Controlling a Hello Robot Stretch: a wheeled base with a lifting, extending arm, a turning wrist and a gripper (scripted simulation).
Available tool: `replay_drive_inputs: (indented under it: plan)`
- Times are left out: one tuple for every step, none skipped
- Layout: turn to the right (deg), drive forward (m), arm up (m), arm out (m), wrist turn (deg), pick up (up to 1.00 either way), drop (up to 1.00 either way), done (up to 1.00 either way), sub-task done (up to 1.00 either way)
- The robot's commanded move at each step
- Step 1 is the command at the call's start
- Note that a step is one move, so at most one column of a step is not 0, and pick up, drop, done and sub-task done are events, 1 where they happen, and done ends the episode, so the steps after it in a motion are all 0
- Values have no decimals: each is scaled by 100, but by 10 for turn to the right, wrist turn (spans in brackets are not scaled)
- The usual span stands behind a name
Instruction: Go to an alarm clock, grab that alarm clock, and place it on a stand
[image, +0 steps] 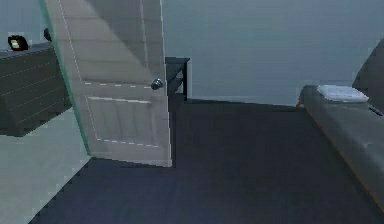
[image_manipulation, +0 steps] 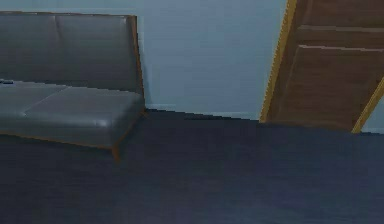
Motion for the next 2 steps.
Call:
replay_drive_inputs:
  plan:
    - [-270,0,0,0,0,0,0,0,0]
    - [0,5,0,0,0,0,0,0,0]
